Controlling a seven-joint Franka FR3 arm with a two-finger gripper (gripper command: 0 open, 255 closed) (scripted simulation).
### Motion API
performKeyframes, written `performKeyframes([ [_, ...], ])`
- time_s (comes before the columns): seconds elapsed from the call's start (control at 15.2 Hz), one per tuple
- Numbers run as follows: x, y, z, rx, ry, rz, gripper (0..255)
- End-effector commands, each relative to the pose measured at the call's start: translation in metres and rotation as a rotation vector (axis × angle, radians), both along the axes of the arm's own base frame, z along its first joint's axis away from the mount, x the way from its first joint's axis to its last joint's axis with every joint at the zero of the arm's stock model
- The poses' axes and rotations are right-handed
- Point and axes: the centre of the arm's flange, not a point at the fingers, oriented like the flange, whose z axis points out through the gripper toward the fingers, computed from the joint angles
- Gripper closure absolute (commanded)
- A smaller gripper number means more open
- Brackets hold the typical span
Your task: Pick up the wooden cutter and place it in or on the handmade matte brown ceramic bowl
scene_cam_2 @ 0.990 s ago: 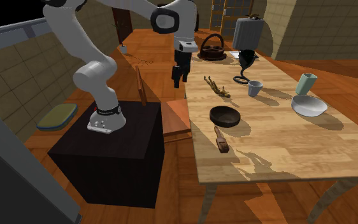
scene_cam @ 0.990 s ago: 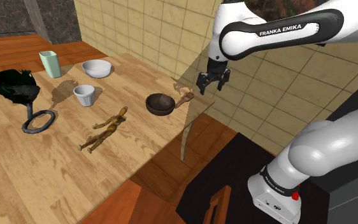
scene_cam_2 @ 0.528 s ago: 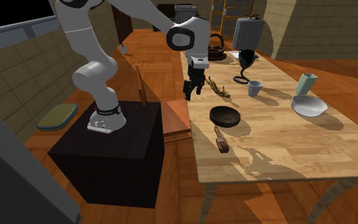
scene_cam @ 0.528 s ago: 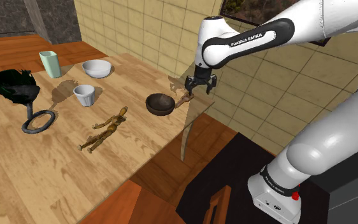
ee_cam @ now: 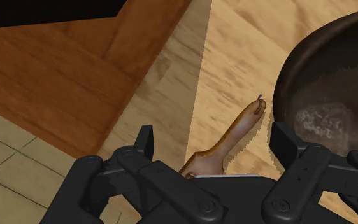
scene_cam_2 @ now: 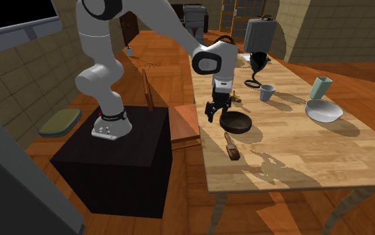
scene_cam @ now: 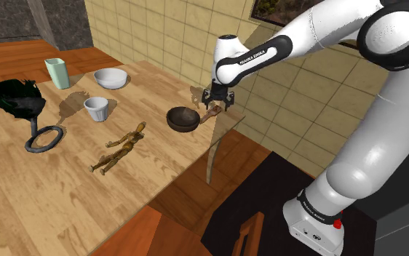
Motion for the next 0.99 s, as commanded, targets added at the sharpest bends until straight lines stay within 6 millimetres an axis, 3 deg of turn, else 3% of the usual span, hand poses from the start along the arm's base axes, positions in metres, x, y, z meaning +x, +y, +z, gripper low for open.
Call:
performKeyframes([
  [0.0,0.016,-0.015,-0.014,-0.004,-0.012,-0.063,0],
  [0.4,0.061,-0.058,-0.061,-0.015,-0.045,-0.242,0],
  [0.92,0.064,-0.066,-0.101,-0.016,-0.047,-0.256,0],
])
